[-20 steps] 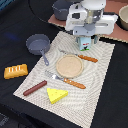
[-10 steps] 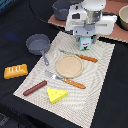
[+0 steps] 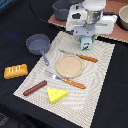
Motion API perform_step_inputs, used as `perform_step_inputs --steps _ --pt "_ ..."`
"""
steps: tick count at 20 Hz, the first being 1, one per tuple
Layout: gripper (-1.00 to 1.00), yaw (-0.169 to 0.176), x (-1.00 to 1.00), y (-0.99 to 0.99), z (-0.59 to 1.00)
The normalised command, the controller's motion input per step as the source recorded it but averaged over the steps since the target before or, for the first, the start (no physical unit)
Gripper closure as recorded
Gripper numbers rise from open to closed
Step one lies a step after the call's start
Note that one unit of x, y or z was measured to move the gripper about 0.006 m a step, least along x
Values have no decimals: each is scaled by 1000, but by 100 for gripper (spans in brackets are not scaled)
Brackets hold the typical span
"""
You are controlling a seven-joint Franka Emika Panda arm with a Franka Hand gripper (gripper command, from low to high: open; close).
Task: Interact with the objects in diverse but meaningful ways.
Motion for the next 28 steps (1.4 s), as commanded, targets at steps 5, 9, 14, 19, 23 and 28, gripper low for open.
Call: perform_step_inputs --steps 5,9,14,19,23,28 --pt "100 -3 -859 -178 687" --pt "100 0 -1000 -18 618" --pt "100 0 -1000 0 673" --pt "100 0 -1000 0 603" --pt "100 0 -1000 0 377" --pt "100 0 -971 0 34"
